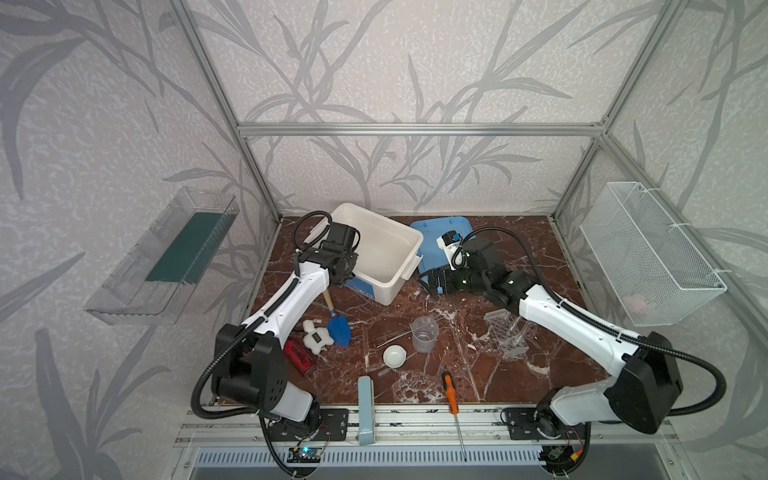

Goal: Organize the chemistry lab equipment

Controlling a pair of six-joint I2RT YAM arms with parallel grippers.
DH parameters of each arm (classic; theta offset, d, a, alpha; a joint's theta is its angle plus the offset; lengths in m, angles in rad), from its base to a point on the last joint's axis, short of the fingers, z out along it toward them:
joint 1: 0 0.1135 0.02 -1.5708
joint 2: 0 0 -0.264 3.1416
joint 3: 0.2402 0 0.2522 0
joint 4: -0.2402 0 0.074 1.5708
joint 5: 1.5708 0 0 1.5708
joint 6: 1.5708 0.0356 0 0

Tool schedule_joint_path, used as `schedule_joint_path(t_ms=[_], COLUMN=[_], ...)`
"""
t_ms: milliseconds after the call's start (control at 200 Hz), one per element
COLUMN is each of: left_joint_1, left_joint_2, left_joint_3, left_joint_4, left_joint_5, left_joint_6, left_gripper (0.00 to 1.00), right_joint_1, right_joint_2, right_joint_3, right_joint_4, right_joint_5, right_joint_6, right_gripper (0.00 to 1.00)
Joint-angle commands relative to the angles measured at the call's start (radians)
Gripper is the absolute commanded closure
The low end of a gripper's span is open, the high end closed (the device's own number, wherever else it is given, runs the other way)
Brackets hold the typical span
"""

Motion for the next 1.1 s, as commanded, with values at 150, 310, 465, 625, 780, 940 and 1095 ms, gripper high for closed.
schedule_joint_path(t_ms=[150, 310, 465, 625, 780, 940, 1095], left_joint_1=[-0.066, -0.109, -0.152, -0.219, -0.274, -0.285, -0.291], left_joint_2=[-0.024, -0.059, -0.113, -0.12, -0.083, -0.04, -0.015], left_joint_3=[-0.064, -0.121, -0.162, -0.143, -0.151, -0.174, -0.128], left_joint_4=[0.167, 0.184, 0.21, 0.205, 0.248, 0.252, 0.215], left_joint_5=[-0.082, -0.107, -0.138, -0.09, -0.034, 0.009, -0.025], left_joint_6=[-0.179, -0.246, -0.235, -0.248, -0.269, -0.327, -0.354], left_gripper=[0.75, 0.64, 0.44, 0.35, 0.33, 0.47, 0.55], right_joint_1=[0.005, 0.006, 0.005, 0.005, 0.001, -0.007, -0.008], right_joint_2=[-0.019, -0.028, -0.039, -0.061, -0.11, -0.143, -0.147], right_joint_3=[0.022, 0.021, 0.019, 0.008, -0.017, -0.032, -0.035], right_joint_4=[0.007, -0.011, -0.019, -0.017, -0.018, -0.026, -0.033], right_joint_5=[0.029, 0.044, 0.055, 0.087, 0.135, 0.148, 0.153], right_joint_6=[0.001, -0.009, -0.014, -0.015, -0.016, -0.018, -0.018], right_gripper=[0.0, 0.0, 0.0, 0.0, 0.0, 0.0, 0.0])
